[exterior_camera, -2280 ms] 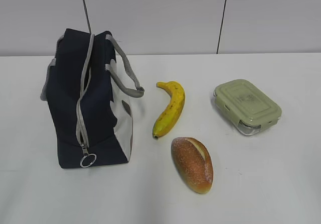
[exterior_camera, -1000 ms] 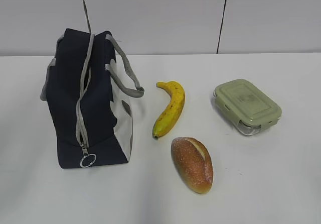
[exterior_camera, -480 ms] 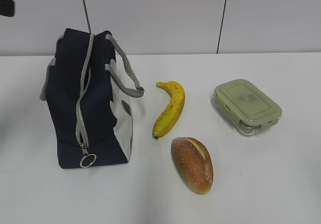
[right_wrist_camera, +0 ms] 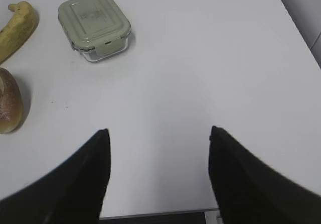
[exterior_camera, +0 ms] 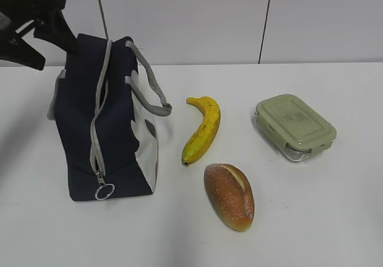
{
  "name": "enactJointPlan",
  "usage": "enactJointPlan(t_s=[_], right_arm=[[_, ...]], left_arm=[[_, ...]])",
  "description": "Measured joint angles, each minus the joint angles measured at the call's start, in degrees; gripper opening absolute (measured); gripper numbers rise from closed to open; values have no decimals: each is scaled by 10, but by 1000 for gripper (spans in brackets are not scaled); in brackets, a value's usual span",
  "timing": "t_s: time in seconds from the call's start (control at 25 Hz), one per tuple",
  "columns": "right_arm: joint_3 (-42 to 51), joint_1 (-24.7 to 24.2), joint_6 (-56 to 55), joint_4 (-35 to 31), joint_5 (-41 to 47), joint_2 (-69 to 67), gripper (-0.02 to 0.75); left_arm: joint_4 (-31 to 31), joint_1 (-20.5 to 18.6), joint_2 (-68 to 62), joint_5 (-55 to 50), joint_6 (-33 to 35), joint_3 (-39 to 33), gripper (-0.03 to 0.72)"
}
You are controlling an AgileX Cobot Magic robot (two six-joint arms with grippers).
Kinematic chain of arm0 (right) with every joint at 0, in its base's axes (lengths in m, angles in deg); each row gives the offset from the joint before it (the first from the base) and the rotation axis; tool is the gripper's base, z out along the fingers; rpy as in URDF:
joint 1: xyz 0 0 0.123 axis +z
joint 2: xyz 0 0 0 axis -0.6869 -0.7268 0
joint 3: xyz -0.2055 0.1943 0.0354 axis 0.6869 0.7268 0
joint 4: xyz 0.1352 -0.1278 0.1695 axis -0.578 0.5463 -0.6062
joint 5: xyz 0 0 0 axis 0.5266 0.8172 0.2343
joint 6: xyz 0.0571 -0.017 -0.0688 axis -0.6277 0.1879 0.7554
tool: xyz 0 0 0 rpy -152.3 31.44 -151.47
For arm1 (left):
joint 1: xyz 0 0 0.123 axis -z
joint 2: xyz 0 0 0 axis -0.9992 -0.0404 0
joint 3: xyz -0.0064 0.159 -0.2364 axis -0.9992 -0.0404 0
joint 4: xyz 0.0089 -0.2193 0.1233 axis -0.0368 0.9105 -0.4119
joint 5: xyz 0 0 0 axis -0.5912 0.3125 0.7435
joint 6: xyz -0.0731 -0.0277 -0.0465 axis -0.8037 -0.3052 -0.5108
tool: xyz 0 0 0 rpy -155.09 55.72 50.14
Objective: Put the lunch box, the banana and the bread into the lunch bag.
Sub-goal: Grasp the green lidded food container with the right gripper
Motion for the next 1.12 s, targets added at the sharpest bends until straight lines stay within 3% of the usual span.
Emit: enactJointPlan(t_s=[0.12,0.4,0.6,0.8,1.12], right_arm=[[0,0,0,0,0,0,458],[0,0,0,0,0,0,458],[0,0,0,0,0,0,458],[0,0,0,0,0,0,458],[0,0,0,0,0,0,458]], left_arm=[[7,0,-17,2,0,4,482],[10,0,-28,11,0,4,316],[12,0,-37,11,0,4,244],[15,0,-40,3,0,4,24],[37,0,-40,17,0,4,0]])
